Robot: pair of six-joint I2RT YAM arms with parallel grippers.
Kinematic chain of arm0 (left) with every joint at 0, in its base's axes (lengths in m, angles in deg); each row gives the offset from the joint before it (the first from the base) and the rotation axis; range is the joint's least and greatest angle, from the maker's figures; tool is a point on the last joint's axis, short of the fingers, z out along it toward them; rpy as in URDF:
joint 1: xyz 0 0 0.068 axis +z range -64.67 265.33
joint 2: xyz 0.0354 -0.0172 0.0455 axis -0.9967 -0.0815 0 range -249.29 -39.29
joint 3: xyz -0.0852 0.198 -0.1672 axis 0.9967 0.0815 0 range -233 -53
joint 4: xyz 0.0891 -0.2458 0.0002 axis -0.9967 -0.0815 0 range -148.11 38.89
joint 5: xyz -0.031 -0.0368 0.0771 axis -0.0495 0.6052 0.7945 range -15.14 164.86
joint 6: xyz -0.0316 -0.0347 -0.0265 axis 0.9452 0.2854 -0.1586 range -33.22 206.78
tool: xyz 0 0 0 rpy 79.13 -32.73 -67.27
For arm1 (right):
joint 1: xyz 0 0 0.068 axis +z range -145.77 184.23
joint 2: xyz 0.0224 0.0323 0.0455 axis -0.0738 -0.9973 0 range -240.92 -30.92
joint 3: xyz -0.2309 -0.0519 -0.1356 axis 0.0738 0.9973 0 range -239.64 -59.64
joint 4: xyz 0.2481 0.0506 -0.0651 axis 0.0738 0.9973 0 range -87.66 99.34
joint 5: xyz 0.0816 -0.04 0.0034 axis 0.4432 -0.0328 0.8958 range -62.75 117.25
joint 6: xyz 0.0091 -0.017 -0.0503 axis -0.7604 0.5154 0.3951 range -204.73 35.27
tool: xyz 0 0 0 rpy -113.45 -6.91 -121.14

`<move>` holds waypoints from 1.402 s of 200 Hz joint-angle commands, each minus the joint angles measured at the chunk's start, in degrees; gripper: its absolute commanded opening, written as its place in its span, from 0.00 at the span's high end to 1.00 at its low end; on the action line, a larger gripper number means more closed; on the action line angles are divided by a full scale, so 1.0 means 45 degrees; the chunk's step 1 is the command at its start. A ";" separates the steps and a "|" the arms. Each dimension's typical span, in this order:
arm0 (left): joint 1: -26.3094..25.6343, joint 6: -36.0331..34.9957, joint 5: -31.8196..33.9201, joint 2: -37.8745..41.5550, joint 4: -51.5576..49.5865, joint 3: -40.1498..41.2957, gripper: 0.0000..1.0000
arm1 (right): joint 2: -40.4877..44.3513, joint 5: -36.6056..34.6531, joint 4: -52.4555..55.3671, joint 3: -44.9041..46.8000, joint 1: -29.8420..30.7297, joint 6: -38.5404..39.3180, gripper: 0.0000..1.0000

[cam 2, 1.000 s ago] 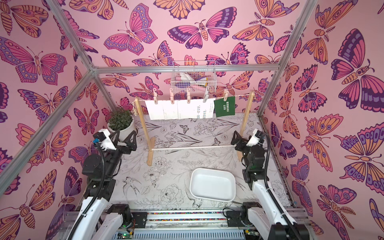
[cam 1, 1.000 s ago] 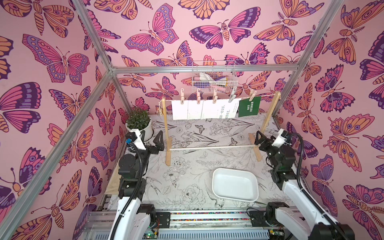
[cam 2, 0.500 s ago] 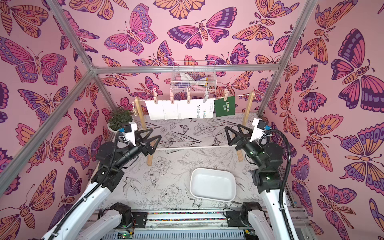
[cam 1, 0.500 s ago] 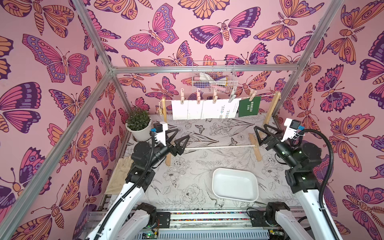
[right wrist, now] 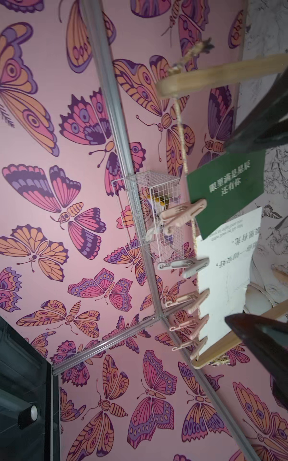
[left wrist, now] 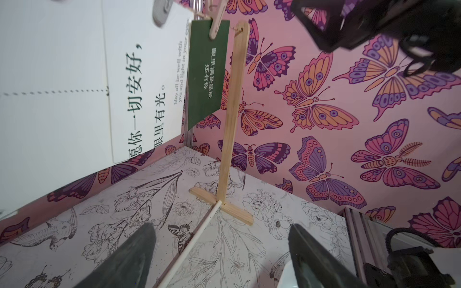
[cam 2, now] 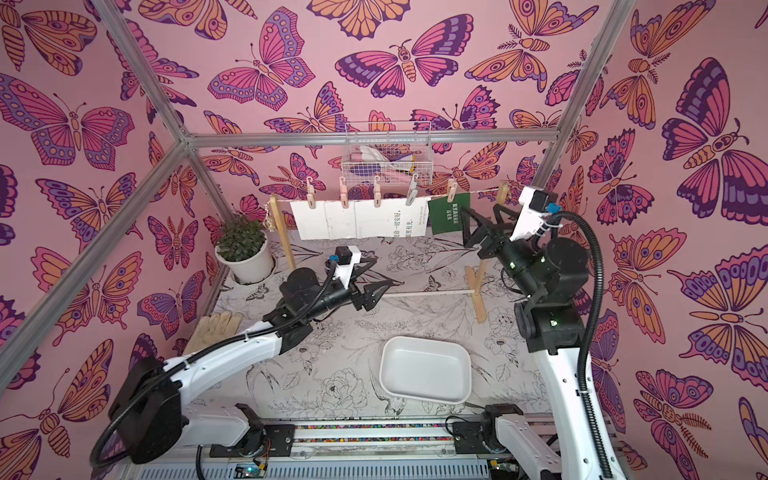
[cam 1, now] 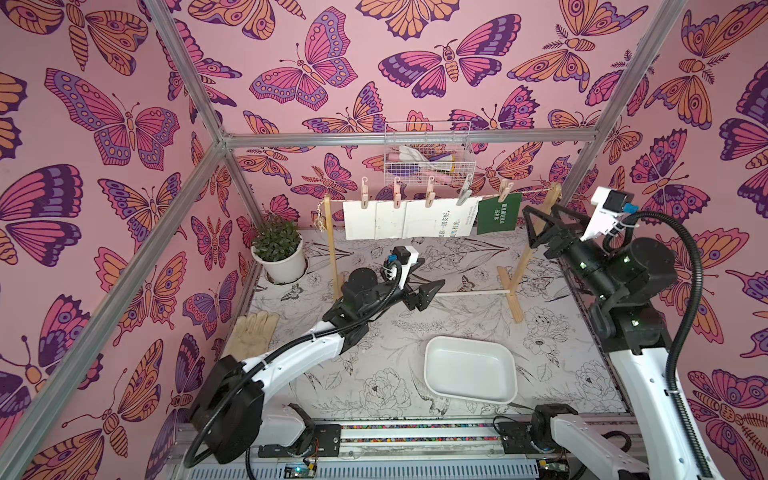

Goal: Remove the postcards from the strings
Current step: Pinch the postcard on the clothesline.

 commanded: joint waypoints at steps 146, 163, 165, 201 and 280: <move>-0.1001 0.0169 0.0833 -1.1034 0.8811 -0.7587 0.25 | -0.3813 0.1543 0.1933 -0.4400 0.0045 0.3236 0.01; -0.0960 0.0134 0.0890 -1.1905 0.9701 -0.8275 0.26 | -0.3962 0.1935 0.1890 -0.4392 0.0046 0.3557 0.01; -0.0959 0.0158 0.0877 -1.1980 0.9693 -0.8376 0.26 | -0.3983 0.1984 0.1908 -0.4393 0.0045 0.3616 0.01; -0.0881 0.0290 0.0788 -1.3133 0.9719 -1.0234 0.28 | -0.4321 0.2200 0.2080 -0.4645 -0.0009 0.4506 0.01; -0.0492 0.0376 0.0640 -1.4791 0.9729 -1.3545 0.35 | -0.5371 0.1909 0.1507 -0.4984 -0.0206 0.4816 0.01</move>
